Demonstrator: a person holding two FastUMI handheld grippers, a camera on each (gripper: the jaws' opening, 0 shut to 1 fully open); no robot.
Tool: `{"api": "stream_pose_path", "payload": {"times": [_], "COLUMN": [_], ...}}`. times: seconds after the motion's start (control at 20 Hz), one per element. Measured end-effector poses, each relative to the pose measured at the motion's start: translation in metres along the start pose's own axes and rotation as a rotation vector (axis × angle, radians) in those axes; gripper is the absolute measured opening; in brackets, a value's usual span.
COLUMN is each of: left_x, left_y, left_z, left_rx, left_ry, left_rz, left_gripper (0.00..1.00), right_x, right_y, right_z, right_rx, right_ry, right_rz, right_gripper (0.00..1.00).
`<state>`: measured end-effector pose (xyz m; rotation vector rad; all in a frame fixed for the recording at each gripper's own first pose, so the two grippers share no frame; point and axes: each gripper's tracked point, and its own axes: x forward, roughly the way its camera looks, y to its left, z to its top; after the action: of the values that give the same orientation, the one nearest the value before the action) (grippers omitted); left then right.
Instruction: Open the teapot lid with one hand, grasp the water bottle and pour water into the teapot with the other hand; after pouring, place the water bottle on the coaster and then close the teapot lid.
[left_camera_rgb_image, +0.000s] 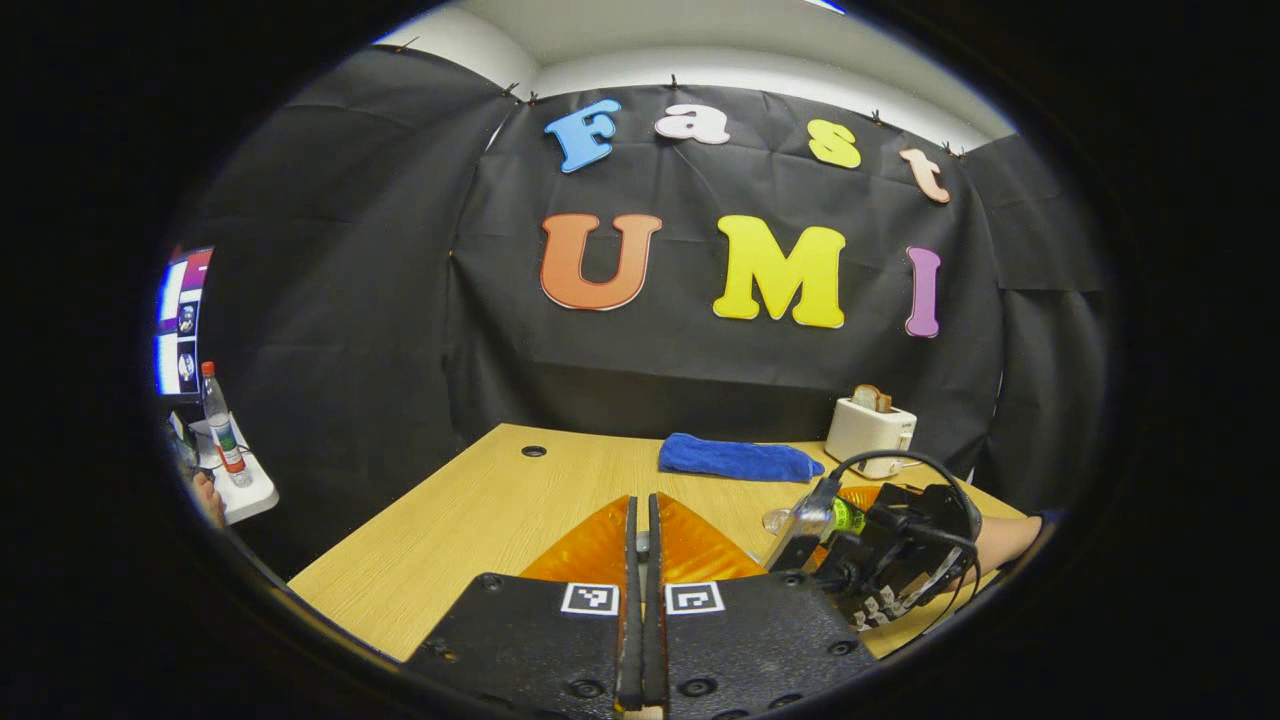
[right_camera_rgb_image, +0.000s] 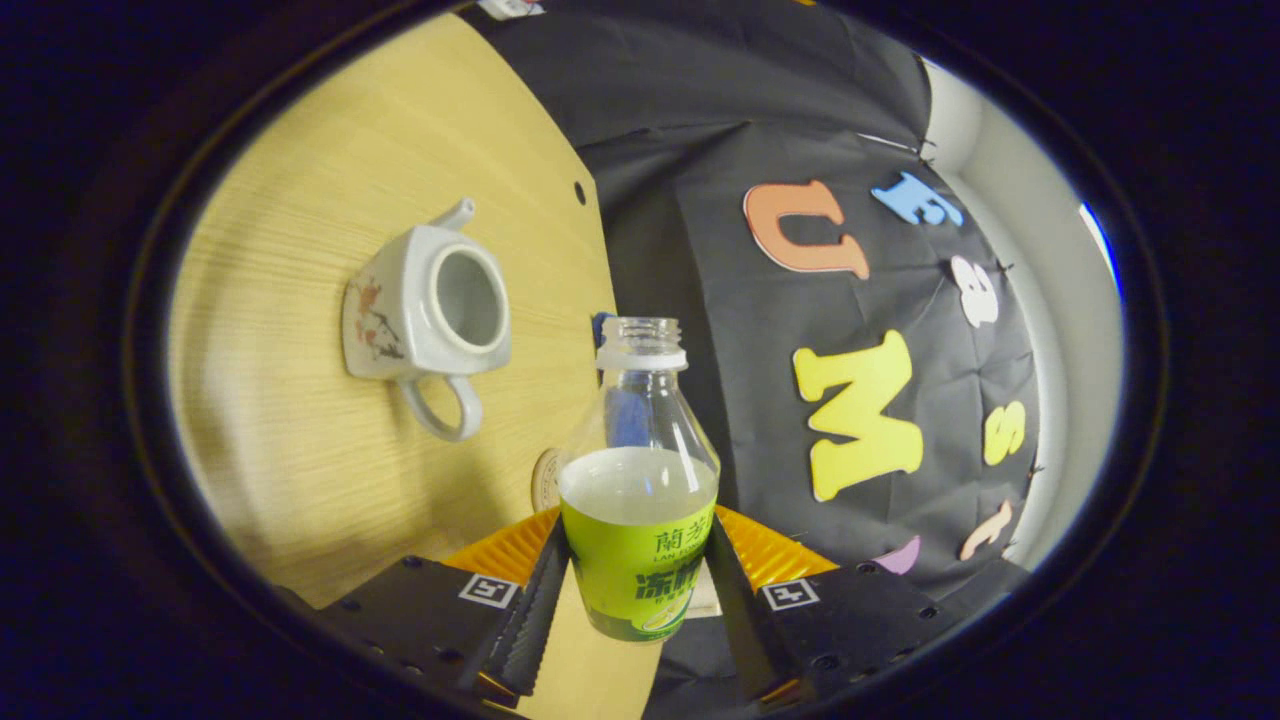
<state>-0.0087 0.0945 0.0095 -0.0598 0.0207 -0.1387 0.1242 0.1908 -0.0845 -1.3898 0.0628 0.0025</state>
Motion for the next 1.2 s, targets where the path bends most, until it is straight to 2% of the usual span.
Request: {"api": "stream_pose_path", "payload": {"times": [0.25,0.6,0.8,1.0,1.2], "left_x": [0.002,0.002,0.002,0.001,0.002], "left_y": [0.000,-0.004,-0.007,-0.004,-0.002], "left_z": [-0.005,-0.006,-0.003,-0.005,-0.006], "left_rx": [-0.003,0.021,0.033,0.020,0.016], "left_ry": [0.016,0.020,0.013,0.018,0.019], "left_rz": [-0.008,-0.012,-0.015,-0.009,-0.010], "left_gripper": [0.03,0.03,0.03,0.03,0.03], "right_x": [0.000,-0.004,-0.008,-0.005,-0.006], "right_y": [-0.006,-0.011,-0.013,-0.017,-0.022], "right_z": [0.004,0.014,0.015,0.021,0.027], "right_rx": [-0.151,-0.277,-0.346,-0.458,-0.512], "right_ry": [-0.010,-0.049,-0.046,-0.062,-0.072], "right_rz": [-0.049,-0.106,-0.117,-0.160,-0.193], "right_gripper": [0.73,0.72,0.75,0.74,0.73]}}
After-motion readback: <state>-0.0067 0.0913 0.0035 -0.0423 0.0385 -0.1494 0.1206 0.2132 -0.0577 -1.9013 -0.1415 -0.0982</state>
